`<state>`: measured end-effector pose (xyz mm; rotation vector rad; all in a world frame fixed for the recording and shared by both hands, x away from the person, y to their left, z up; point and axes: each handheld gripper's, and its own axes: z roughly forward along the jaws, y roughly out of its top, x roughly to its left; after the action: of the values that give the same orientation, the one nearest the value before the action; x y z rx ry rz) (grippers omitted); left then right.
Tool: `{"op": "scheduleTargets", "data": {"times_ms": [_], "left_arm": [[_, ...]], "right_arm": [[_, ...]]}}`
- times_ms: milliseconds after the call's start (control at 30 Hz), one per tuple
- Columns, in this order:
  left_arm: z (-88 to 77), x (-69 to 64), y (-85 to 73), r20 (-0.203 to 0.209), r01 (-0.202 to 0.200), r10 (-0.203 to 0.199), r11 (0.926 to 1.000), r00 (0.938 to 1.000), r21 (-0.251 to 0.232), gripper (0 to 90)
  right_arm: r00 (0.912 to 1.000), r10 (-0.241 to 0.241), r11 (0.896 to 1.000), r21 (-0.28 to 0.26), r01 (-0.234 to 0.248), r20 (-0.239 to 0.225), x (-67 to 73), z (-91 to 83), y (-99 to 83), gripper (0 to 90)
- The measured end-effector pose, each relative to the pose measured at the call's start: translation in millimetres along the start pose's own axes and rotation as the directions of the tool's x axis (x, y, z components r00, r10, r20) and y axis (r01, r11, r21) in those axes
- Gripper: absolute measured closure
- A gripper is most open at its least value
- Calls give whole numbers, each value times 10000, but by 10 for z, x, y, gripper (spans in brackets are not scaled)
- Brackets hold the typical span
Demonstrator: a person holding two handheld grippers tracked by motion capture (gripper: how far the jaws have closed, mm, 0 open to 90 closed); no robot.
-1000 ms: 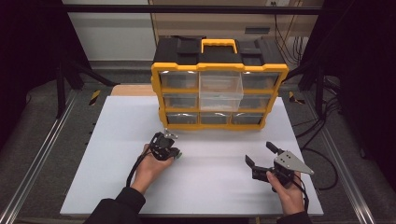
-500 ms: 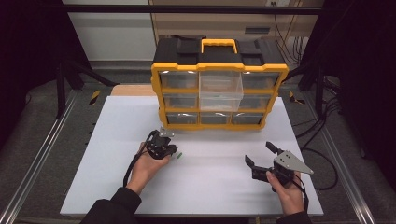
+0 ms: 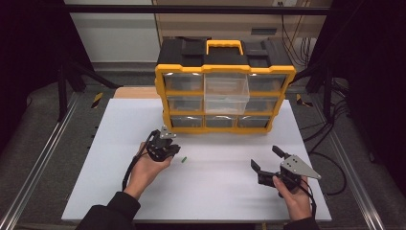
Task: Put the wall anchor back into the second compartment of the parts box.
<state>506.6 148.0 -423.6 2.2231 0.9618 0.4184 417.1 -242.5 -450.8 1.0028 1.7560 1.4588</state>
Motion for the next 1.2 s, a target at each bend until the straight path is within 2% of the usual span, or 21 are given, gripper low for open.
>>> {"op": "scheduleTargets", "data": {"times_ms": [300, 467, 633, 667, 933, 1200], "left_arm": [[-141, -38, 114, -43, -147, 145, 9990, 9999, -433, 837], [-178, -101, 162, 139, -316, 325, 9979, 9994, -566, 837], [-202, -165, 227, 244, -465, 484, 9961, 9985, -750, 837], [-212, -175, 239, 280, -457, 480, 9960, 9985, -769, 837], [-335, -205, 328, 297, -474, 511, 9925, 9983, -1125, 837], [-382, -199, 348, 336, -473, 521, 9902, 9981, -1314, 837]], "right_arm": [[9999, -124, 9999, -48, 124, 78, -7, -4, 3, 71], [10000, -58, 10000, 49, 58, -16, -3, 0, 3, 71], [9998, -191, 9998, 50, 191, 78, -13, 4, -3, 71], [10000, -60, 10000, 52, 60, 12, -5, -3, 2, 71], [9999, -149, 9999, -12, 149, 83, -14, -9, 6, 71], [9999, -136, 9999, -36, 137, 95, -11, -2, 2, 71]]}}
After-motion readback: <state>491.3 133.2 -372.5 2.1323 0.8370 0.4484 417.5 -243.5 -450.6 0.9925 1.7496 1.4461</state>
